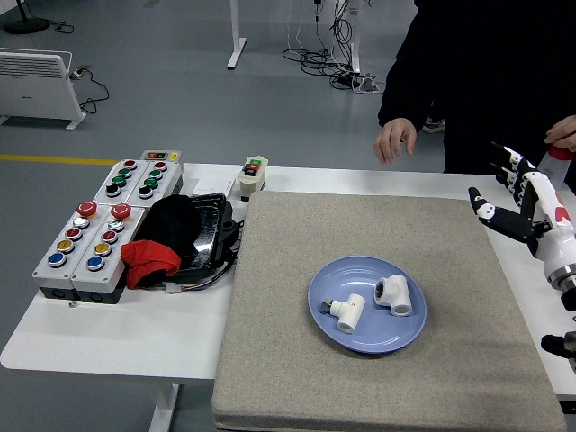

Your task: Pick pipe place plate twice

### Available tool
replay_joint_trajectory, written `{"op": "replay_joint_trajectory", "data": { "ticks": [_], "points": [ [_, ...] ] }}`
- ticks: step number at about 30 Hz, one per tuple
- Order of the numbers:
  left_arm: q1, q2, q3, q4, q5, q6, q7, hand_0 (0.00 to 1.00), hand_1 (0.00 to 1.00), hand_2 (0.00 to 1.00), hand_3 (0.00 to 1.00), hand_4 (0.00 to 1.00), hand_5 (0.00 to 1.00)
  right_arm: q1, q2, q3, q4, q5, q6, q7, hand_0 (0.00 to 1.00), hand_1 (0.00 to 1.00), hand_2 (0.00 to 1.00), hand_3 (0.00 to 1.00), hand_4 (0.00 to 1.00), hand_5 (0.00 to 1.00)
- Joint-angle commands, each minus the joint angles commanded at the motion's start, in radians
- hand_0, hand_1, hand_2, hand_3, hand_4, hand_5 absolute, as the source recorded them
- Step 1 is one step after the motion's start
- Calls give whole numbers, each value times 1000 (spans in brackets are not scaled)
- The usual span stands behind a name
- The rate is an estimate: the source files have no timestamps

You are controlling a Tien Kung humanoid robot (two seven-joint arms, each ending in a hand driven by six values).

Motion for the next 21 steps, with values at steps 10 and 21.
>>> {"op": "replay_joint_trajectory", "data": {
  "ticks": [10, 21],
  "points": [
    [6, 3, -4, 1, 7, 1, 2, 625, 588, 523, 577, 205, 998, -73, 28, 150, 13, 416, -77, 1, 935, 881, 972, 937, 620, 525],
    [16, 1, -24, 1, 38, 1, 16, 625, 588, 523, 576, 204, 998, -124, 50, 207, 10, 613, -74, -33, 946, 886, 978, 942, 631, 545]
  ]
}}
